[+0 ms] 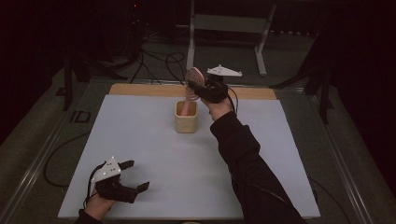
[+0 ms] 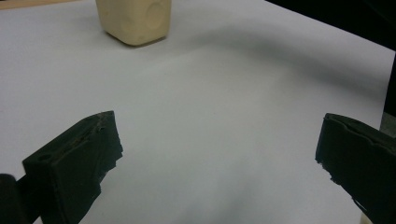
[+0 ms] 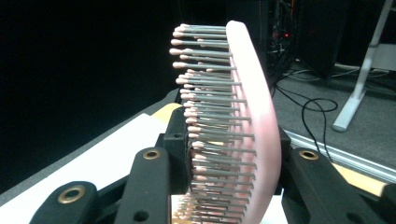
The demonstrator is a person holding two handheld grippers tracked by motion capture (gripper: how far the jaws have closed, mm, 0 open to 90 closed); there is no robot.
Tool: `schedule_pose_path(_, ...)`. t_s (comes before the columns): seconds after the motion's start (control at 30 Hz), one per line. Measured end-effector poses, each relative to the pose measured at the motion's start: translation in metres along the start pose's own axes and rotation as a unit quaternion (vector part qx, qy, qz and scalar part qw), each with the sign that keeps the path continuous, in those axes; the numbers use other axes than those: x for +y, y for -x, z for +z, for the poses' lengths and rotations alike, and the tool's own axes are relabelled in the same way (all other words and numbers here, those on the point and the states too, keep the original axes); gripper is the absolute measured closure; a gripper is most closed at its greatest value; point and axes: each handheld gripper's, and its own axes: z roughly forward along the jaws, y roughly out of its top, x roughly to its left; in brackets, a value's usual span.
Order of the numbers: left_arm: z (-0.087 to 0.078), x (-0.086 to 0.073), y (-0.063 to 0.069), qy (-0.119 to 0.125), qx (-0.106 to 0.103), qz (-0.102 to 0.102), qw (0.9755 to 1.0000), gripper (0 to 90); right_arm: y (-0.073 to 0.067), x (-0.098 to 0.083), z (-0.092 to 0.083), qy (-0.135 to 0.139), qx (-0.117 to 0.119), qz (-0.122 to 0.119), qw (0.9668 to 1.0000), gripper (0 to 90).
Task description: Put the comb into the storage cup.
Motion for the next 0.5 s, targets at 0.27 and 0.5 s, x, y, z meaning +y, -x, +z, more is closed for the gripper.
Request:
schedule_pose_path(0.27,0.0,0.0,-0.001,0.001,0.0,-0.001,1.0,0.4,0.002,-0.007,0.004,-0.008,0.0,0.003,1.0,64.7)
schedule_pose_path(0.5,0.0,0.0,0.0,0.001,-0.001,-0.001,1.0,0.4,0.005,-0.015,0.007,-0.01,-0.001,0.014,0.9999,64.7)
